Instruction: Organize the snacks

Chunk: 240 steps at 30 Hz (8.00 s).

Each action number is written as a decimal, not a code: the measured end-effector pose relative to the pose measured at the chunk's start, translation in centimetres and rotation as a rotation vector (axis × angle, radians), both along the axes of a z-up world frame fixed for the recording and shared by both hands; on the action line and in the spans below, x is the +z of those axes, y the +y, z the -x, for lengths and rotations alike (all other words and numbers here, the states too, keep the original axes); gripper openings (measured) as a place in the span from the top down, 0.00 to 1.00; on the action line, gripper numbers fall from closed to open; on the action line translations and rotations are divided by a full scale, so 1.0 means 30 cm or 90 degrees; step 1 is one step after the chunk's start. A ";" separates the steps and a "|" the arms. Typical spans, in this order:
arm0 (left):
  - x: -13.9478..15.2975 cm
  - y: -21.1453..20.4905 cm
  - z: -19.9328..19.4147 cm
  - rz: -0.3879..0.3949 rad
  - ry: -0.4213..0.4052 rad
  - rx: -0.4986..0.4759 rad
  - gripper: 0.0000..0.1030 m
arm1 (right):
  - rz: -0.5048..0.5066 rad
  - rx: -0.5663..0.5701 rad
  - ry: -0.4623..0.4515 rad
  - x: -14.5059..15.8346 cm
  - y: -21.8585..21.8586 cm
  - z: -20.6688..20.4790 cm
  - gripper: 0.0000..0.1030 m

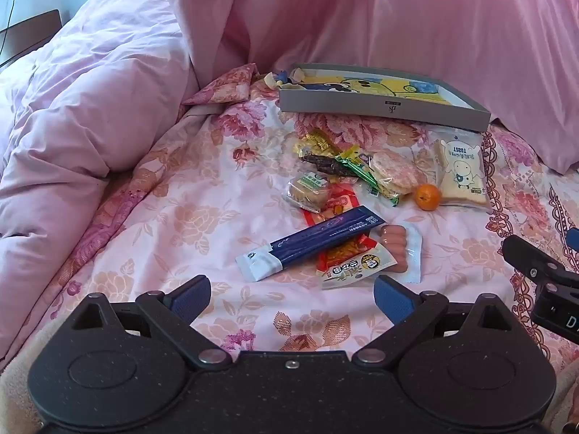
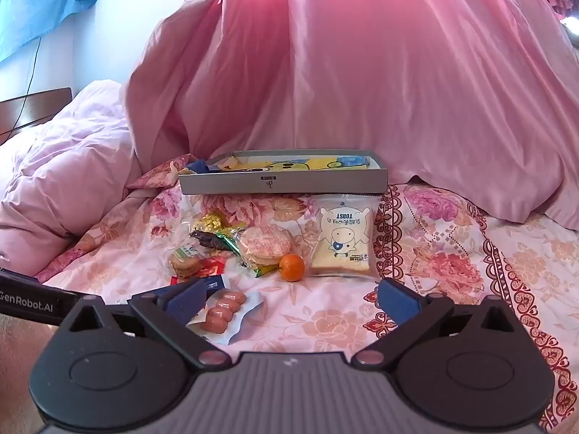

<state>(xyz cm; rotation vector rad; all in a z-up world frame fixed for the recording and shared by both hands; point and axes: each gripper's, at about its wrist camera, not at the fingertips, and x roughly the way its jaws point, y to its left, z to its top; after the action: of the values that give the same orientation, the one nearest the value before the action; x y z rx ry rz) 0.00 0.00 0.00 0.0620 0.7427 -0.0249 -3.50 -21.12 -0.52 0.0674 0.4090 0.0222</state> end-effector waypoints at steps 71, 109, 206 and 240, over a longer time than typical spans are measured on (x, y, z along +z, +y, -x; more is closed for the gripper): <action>-0.022 -0.004 -0.001 0.039 0.015 0.007 0.06 | 0.001 -0.002 -0.001 0.003 0.000 0.003 0.00; -0.099 0.064 -0.378 -0.025 0.136 -0.144 0.06 | 0.155 0.279 0.073 -0.088 0.100 -0.270 0.00; -0.201 -0.015 -0.377 0.202 0.224 -0.110 0.68 | 0.125 0.351 0.227 -0.230 0.042 -0.419 0.22; -0.026 -0.051 -0.388 0.210 -0.067 -0.132 0.68 | 0.365 0.243 -0.100 -0.075 0.073 -0.353 0.23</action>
<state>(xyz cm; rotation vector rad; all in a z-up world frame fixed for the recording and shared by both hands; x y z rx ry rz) 11.64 -1.53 -0.77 -0.1738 0.6173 -0.3387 7.09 -18.93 -2.78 -0.5750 0.2542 0.2832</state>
